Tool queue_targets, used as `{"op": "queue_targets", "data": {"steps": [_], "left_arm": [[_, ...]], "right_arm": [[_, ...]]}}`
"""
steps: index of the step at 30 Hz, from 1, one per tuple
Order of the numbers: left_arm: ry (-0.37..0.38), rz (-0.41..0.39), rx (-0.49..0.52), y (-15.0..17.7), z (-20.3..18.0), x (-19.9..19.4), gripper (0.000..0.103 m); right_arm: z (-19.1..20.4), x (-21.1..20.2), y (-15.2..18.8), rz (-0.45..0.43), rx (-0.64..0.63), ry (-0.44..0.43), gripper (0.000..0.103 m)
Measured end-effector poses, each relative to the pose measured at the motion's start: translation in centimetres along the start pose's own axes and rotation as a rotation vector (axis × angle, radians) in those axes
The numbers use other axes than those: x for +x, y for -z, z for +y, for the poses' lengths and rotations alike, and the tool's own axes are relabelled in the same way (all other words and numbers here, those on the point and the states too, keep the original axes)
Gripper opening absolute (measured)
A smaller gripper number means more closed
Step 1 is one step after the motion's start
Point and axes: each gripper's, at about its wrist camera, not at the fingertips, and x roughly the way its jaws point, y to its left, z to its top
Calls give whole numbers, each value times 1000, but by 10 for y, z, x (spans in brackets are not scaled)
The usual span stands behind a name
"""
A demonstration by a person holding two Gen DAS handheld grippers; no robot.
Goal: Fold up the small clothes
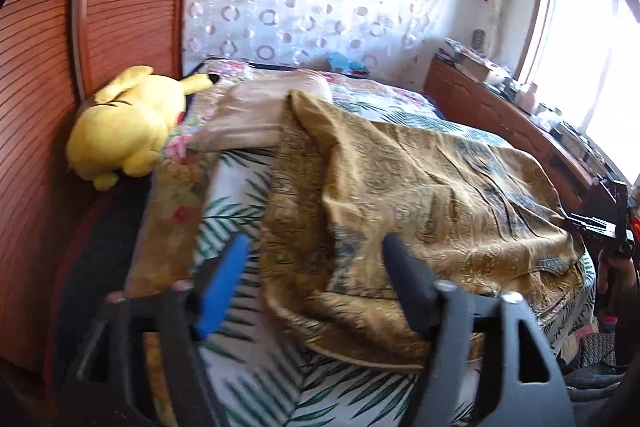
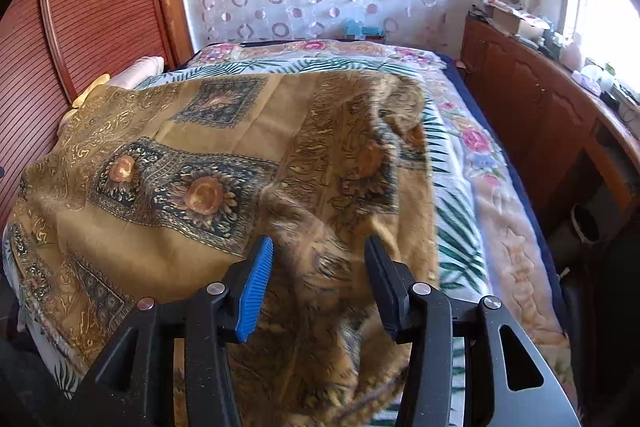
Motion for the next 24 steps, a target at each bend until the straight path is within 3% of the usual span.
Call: {"op": "queue_targets", "data": {"steps": [8,11,15,16,17,18,19,20,24], "left_arm": [[7,44,80,0,-25,30,75],[13,105,70,2,-21,44,61],[-14,170,60,9,-14,62,60],[-10,186,51,11,-11,66,60],[-6,178,52,12,-11,66,60],[-2,173,54,12,-11,66,53],[23,172,60,12,-12,64,21],[56,179,65,12,-14,64,11],[77,133,93,8,-19,49,5]], "right_arm": [[-14,-11,14,33,31,30,50],[-11,-13,17,41,25,2,50],[-6,-13,20,47,3,-11,49],[-8,-14,20,44,3,-21,44],[-8,-15,20,46,4,-42,31],[-9,-15,19,45,6,-53,20],[-11,-17,19,40,2,-57,14],[-10,-19,19,34,-5,-73,9],[-11,-25,16,4,-4,-96,5]]}}
